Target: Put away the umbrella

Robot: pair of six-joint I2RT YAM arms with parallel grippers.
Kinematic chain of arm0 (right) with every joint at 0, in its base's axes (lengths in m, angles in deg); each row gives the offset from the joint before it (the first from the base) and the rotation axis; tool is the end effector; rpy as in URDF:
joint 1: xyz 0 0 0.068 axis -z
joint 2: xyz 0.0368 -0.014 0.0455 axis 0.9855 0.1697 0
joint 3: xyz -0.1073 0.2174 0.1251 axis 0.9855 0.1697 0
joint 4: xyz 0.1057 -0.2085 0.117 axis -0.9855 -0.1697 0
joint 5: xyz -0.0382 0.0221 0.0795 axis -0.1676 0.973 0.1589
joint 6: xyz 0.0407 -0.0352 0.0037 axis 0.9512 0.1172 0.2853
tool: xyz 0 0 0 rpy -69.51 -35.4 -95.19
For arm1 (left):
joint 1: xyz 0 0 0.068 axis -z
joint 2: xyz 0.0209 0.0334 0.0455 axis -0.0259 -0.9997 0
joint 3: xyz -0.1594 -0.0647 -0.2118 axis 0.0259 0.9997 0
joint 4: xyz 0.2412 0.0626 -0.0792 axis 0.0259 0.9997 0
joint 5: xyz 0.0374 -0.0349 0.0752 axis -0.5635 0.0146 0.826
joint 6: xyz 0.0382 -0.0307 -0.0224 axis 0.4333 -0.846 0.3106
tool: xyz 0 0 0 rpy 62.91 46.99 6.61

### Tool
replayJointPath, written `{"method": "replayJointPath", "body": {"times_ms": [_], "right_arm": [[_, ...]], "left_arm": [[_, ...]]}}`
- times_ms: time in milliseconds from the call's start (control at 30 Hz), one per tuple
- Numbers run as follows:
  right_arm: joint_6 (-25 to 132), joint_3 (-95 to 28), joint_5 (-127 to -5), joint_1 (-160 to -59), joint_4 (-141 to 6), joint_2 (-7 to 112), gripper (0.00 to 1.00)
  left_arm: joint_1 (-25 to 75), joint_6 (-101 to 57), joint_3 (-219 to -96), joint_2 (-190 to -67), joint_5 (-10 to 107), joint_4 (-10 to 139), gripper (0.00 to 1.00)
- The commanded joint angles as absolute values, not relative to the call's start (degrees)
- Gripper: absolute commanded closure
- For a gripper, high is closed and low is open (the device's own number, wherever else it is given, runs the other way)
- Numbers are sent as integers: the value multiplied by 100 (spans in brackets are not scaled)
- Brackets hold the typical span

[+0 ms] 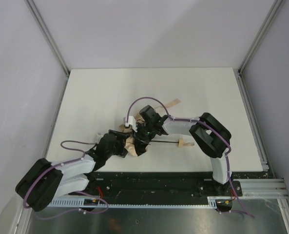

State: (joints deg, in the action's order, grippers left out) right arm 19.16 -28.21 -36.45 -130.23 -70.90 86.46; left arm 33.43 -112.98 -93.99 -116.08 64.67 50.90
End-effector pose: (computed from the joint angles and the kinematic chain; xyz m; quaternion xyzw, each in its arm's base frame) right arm 0.2510 0.3323 0.1483 -0.6430 0.6210 0.3547 0.2741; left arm 0.1476 -0.0969 0.1166 -0.5283 0.7282 -0.3802 0.2148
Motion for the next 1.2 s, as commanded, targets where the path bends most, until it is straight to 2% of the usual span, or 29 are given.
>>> {"method": "replayJointPath", "body": {"times_ms": [0, 33, 233, 300, 367, 433, 533, 667, 767, 800, 900, 1033, 1167], "right_arm": [[1806, -2505, -2775, -13659, -8335, 8765, 100], [1802, -2507, -2811, -13711, -8343, 8699, 100], [1877, -2499, -2796, -13766, -8446, 8565, 100], [2003, -2499, -2849, -13721, -8400, 8622, 100], [2215, -2490, -2999, -13633, -8334, 8650, 100], [2525, -2418, -3317, -13530, -8153, 8595, 90], [3037, -2241, -3813, -13317, -7828, 8300, 66], [3467, -2069, -4484, -13150, -7733, 7685, 38], [3583, -2030, -4966, -13158, -7899, 7216, 11], [3601, -2001, -5097, -13175, -7945, 7045, 6], [3547, -1750, -5703, -13349, -7855, 6435, 1], [3283, -1353, -6872, -13823, -7429, 5786, 1], [2926, -1066, -7054, -14167, -6918, 5546, 1]], "left_arm": [[3012, -10795, -9695, -12429, 7326, 5584, 16], [2952, -10756, -9773, -12582, 7195, 5570, 22], [2693, -10169, -9754, -12654, 7042, 5414, 77], [2667, -9973, -9743, -12622, 6979, 5403, 90], [2645, -9825, -9791, -12702, 6809, 5404, 97], [2633, -9735, -9827, -12841, 6619, 5407, 99], [2629, -9658, -9845, -12980, 6369, 5412, 100], [2625, -9569, -9800, -12951, 6073, 5455, 100], [2609, -9573, -9784, -12877, 5860, 5624, 100], [2606, -9578, -9795, -12850, 5785, 5691, 100], [2580, -9559, -9907, -12802, 5531, 6062, 100], [2442, -9515, -10031, -12795, 5206, 6344, 100], [2335, -9446, -10165, -12832, 4984, 6561, 100]]}}
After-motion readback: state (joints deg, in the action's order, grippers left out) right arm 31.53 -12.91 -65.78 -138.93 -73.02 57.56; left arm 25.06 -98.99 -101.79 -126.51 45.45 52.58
